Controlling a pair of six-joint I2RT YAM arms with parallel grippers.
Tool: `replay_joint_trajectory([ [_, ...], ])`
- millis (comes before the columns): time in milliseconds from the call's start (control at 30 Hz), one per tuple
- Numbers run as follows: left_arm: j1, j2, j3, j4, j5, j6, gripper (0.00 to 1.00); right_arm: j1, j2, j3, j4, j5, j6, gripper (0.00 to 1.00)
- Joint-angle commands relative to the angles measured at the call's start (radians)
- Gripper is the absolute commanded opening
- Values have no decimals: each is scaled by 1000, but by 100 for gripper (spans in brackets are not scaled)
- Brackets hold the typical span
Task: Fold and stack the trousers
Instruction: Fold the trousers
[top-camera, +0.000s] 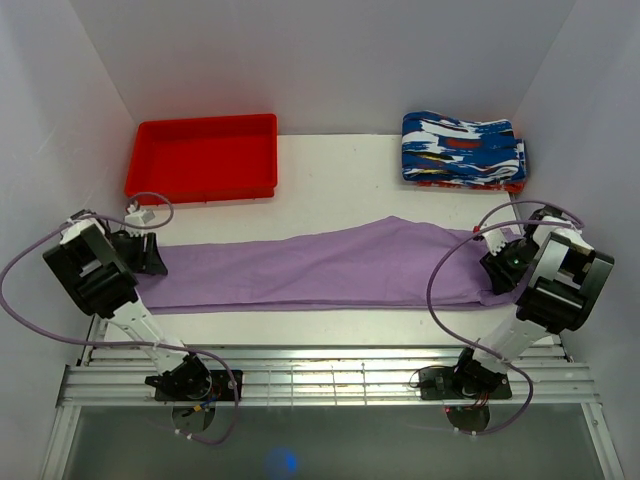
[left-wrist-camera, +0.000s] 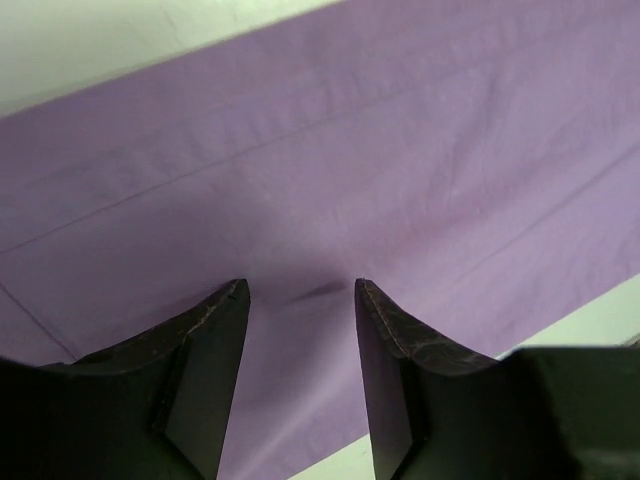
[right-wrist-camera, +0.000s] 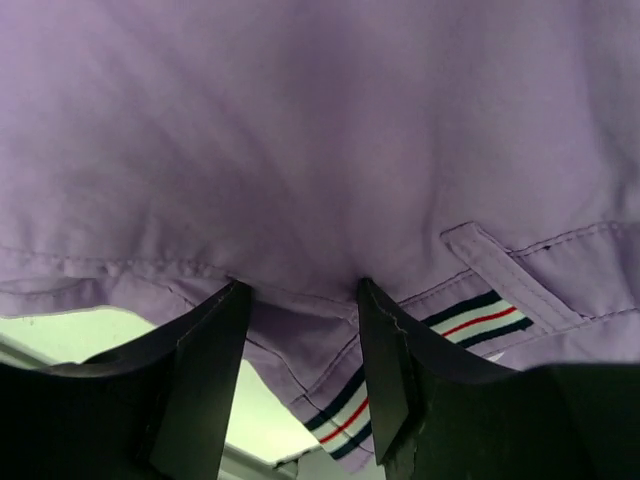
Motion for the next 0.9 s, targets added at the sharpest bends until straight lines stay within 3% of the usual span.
replay_joint_trajectory([
  [0,-49,72,59,176,-59,-149,59,-28,89,-14,76,133,111,52],
  [167,-79,77,176,164,-21,-255,72,-73,112,41,59,149,128,52],
  [367,-7,-103,112,150,-6,-288,98,-71,20,87,9,97,117,53],
  [433,48,-141,75,164,5,-311,98,-71,18,110,3,100,135,54],
  [567,157,-193,18,185,60,-325,98,-65,-15,166,-54,31,151,80],
  [633,191,-221,-17,201,48,-311,98,-39,-61,190,-88,-32,173,87],
  [767,190,-223,-71,201,8,-289,98,31,-87,253,-131,-150,229,89],
  [867,182,-275,-104,213,81,-225,98,135,-80,316,-149,-204,310,86],
])
